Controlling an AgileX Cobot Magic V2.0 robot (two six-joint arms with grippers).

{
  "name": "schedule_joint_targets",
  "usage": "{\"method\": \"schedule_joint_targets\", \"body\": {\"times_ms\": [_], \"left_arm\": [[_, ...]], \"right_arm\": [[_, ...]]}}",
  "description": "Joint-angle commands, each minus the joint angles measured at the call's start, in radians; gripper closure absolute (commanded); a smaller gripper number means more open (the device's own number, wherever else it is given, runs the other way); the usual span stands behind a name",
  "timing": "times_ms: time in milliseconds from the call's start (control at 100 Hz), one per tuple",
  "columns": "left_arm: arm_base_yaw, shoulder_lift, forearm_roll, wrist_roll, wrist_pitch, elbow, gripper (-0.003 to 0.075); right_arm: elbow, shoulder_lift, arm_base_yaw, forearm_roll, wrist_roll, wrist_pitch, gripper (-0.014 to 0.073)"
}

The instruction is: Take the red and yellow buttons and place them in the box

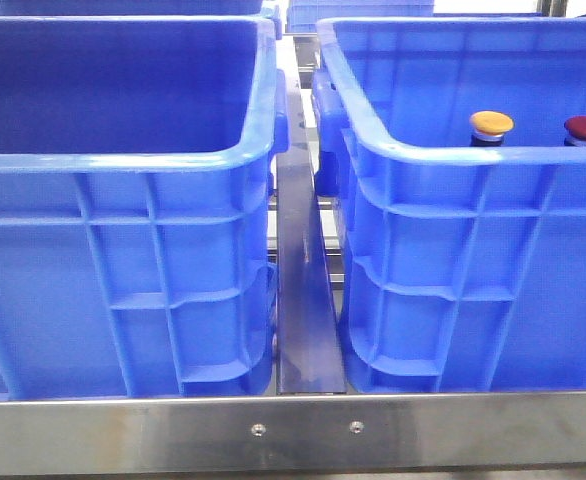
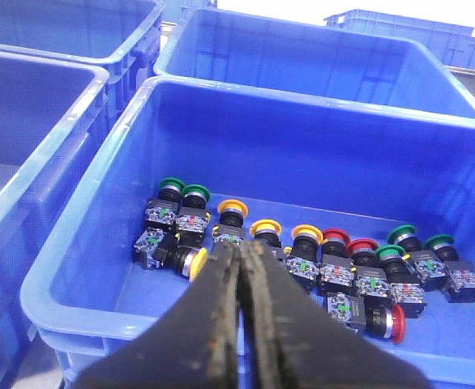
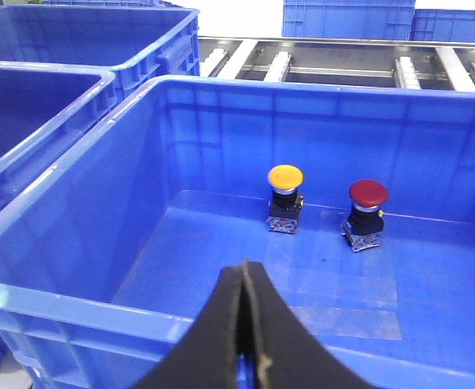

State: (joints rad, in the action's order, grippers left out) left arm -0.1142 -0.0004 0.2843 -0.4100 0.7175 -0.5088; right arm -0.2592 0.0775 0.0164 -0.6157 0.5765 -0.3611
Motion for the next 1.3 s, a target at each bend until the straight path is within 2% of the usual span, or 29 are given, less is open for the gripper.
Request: {"method": "schedule_joint_targets", "body": {"times_ms": [0,620,720,810,930,990,1100,1260,1290], "left_arm": [[0.003,0.015,0.012,-0.008,-0.078,-0.02,0.0741],[0.004,0.015,0.037,-0.008,-0.079,0.011,0.0741],[0.015,0.015,0.014,0.012,-0.171,0.067,0.0741],[0.049,0.015,-0.016,0.122,-0.29,0.121,0.0741],[0.119,0.015,-0.224,0.317,-0.45,0.218,0.0741],[0.156,0.015,-0.284,0.367,-0.528,0.267,0.0741],[0.193,0.01,-0.284,0.362,-0.671,0.372,0.0741],[0.186,-0.037,-0.284,0.352,-0.83,0.53,0.0741],[0.185,-0.035,-0.284,0.352,-0.773,0.528,0.0741]], "right_arm": [[-0.024,0.009,0.006,-0.006,0.005,0.058,0.0696],[-0.024,0.009,0.006,-0.006,0.005,0.058,0.0696],[-0.024,0.009,0.006,-0.006,0.005,0.058,0.0696],[-0.024,0.009,0.006,-0.006,0.005,0.058,0.0696],[-0.024,0.009,0.006,-0.006,0.005,0.058,0.0696],[-0.024,0.009,0.006,-0.006,0.005,0.058,0.0696],[-0.024,0.009,0.006,-0.006,0.005,0.058,0.0696],[-0.024,0.009,0.006,-0.006,0.005,0.058,0.0696],[-0.024,0.009,0.006,-0.006,0.005,0.058,0.0696]]}}
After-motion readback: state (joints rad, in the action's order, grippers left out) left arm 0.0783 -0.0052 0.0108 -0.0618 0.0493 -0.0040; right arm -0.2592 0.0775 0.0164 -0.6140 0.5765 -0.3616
